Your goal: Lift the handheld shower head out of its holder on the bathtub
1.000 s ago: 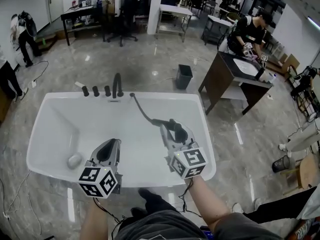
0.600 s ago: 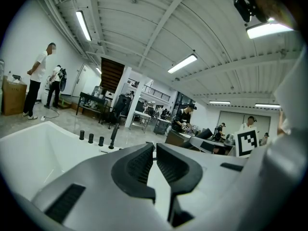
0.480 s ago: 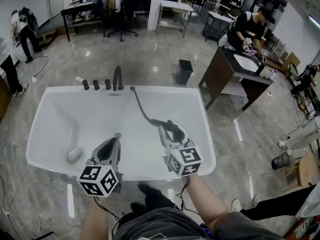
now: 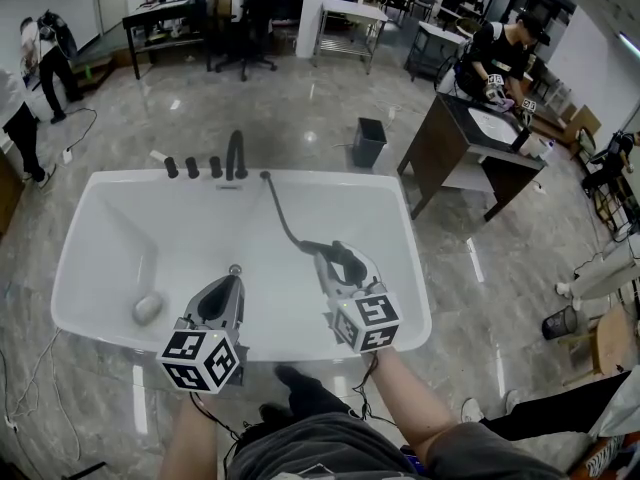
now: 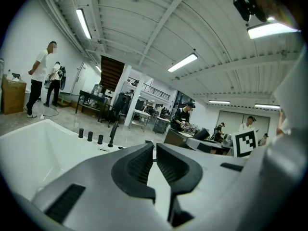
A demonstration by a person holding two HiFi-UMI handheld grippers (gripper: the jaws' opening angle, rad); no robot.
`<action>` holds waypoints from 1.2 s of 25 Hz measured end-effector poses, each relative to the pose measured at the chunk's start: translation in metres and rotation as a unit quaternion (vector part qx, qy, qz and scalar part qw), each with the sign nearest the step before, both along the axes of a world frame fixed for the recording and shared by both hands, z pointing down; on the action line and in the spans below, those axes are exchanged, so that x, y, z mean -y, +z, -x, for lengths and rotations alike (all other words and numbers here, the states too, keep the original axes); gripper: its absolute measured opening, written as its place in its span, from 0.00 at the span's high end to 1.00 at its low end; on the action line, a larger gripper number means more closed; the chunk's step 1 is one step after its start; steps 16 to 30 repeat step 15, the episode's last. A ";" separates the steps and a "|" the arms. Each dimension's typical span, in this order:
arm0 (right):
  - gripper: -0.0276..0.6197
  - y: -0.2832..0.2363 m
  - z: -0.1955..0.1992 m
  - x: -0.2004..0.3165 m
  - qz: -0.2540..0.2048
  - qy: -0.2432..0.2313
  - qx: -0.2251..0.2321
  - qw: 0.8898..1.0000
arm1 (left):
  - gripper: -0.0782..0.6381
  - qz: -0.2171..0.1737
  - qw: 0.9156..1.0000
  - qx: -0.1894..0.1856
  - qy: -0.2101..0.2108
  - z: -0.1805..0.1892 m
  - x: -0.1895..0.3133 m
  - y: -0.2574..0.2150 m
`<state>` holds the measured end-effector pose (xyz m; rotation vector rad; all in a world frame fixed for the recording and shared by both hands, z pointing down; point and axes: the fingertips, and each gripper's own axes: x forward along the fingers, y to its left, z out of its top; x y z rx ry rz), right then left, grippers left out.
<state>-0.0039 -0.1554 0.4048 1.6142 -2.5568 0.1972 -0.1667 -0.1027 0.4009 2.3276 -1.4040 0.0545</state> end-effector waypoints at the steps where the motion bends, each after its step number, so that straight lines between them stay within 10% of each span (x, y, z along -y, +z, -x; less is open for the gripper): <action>1: 0.74 0.000 0.000 0.000 0.000 0.000 -0.001 1.000 | 0.85 0.000 1.000 0.000 0.001 0.000 0.000 0.000; 30: 0.74 0.006 0.002 -0.013 0.013 0.003 -0.010 1.000 | 0.85 -0.010 1.000 -0.001 -0.001 0.007 -0.011 -0.011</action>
